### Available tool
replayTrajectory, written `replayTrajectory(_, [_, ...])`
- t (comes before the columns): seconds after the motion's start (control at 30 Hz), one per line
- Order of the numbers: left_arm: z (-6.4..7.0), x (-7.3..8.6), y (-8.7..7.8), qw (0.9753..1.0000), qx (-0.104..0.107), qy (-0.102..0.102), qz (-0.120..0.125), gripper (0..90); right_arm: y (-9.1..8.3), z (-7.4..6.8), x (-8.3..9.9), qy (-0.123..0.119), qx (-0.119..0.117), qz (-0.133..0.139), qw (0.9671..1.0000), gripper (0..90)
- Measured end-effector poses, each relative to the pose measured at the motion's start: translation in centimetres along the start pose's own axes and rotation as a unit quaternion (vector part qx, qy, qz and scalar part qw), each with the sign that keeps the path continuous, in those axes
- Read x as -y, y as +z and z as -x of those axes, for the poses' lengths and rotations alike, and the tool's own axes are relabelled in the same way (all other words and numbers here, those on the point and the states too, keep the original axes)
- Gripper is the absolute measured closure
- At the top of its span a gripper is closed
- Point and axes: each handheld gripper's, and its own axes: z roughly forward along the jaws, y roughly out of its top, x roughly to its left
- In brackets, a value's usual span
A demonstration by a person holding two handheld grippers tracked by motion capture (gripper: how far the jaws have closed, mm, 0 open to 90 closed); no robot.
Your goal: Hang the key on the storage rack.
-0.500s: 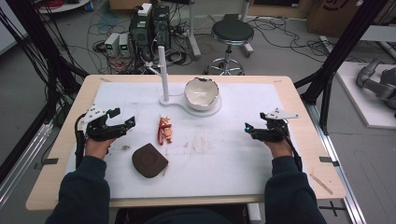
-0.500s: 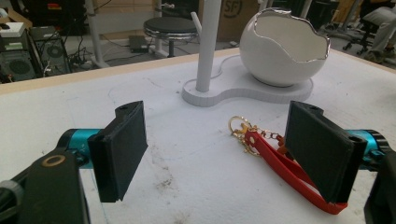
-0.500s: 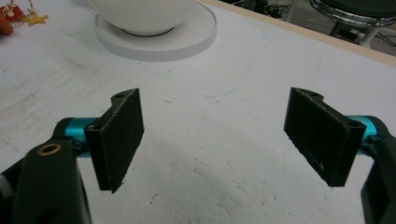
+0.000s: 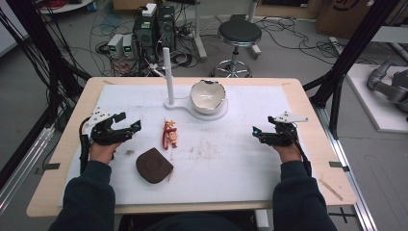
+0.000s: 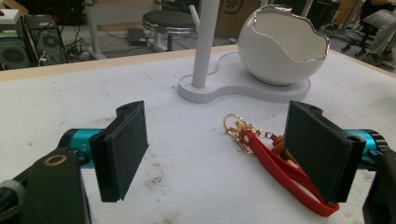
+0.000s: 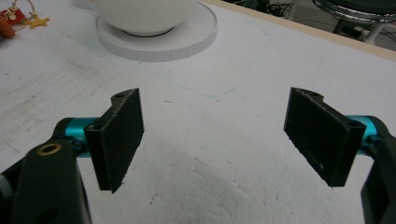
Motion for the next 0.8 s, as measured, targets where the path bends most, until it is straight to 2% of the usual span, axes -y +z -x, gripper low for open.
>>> replayTrajectory(0.07, [0.3, 0.0, 0.4, 1.0, 0.001, 0.001, -0.008, 21.7, 0.0, 0.1, 0.0, 0.003, -0.002, 0.001, 1.0, 20.3])
replayTrajectory(0.2, [1.5, -0.1, 1.0, 0.999, -0.012, 0.011, -0.043, 21.7, -0.1, 0.2, 0.1, 0.006, -0.003, 0.003, 1.0, 20.3])
replayTrajectory(0.27, [2.2, 0.0, 1.5, 0.9982, -0.009, 0.016, -0.057, 21.7, -0.2, 0.1, 0.1, 0.005, -0.003, 0.003, 1.0, 20.4])
replayTrajectory(0.43, [3.9, 0.4, 3.0, 0.9945, 0.004, 0.03, -0.1, 21.7, -0.2, -0.2, 0.0, 0.0, -0.004, 0.0, 1.0, 20.5])
replayTrajectory(0.47, [3.9, 0.4, 3.0, 0.9945, 0.004, 0.03, -0.1, 21.7, -0.2, -0.2, 0.0, 0.0, -0.004, 0.0, 1.0, 20.5])
replayTrajectory(0.53, [4.8, 0.5, 3.6, 0.9916, 0.013, 0.035, -0.123, 21.7, -0.2, -0.3, 0.0, -0.003, -0.003, -0.002, 1.0, 20.5])
replayTrajectory(0.67, [5.5, 0.4, 4.1, 0.9894, 0.016, 0.041, -0.139, 22.2, -0.3, -0.6, -0.1, -0.009, 0.0, -0.002, 1.0, 20.5])
replayTrajectory(0.8, [6.0, 0.1, 4.6, 0.9897, 0.025, 0.035, -0.137, 25.0, -0.3, -0.7, -0.1, -0.01, 0.0, -0.004, 0.9999, 20.5])
